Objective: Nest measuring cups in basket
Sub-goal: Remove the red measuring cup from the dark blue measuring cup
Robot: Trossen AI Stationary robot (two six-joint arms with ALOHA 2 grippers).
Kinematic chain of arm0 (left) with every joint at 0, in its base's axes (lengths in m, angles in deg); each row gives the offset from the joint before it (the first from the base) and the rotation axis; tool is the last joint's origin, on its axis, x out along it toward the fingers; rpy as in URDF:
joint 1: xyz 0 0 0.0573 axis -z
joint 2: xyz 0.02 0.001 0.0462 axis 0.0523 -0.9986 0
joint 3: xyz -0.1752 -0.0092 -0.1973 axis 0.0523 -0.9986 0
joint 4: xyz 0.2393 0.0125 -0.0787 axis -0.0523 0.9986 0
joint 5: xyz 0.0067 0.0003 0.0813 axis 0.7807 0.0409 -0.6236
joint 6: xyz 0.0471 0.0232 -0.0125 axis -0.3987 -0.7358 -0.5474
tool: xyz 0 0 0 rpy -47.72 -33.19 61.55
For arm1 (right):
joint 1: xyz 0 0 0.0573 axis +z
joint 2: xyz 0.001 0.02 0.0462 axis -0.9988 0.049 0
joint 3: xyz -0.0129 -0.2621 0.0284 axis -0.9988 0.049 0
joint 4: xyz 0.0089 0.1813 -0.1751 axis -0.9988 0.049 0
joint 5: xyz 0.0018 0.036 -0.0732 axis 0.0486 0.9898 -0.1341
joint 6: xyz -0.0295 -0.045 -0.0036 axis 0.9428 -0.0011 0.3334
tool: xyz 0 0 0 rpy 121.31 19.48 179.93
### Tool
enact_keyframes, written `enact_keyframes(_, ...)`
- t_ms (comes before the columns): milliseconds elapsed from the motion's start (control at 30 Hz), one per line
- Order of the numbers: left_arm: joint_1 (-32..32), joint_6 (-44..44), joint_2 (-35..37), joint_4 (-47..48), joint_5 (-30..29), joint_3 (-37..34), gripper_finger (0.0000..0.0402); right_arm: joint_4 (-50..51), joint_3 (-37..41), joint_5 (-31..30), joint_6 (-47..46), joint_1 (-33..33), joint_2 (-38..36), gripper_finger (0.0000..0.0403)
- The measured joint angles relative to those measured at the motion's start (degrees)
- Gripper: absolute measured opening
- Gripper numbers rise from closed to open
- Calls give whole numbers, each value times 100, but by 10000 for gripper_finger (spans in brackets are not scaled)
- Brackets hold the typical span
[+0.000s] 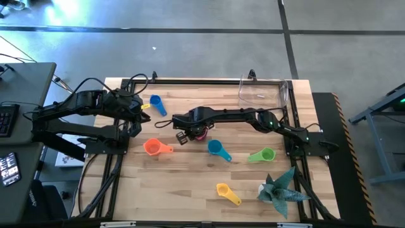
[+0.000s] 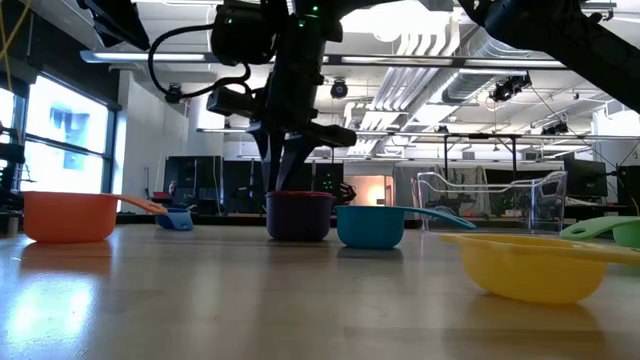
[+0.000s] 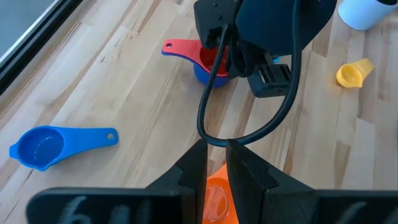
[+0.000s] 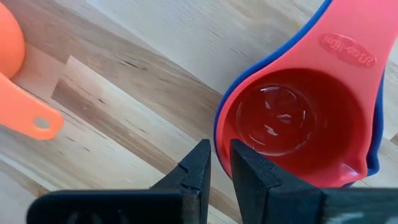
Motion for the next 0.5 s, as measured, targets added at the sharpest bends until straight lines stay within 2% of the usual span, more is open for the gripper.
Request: enact_keyframes(500, 1, 0, 1, 0, 0, 0, 49, 2, 0, -36, 0, -11, 0, 6)
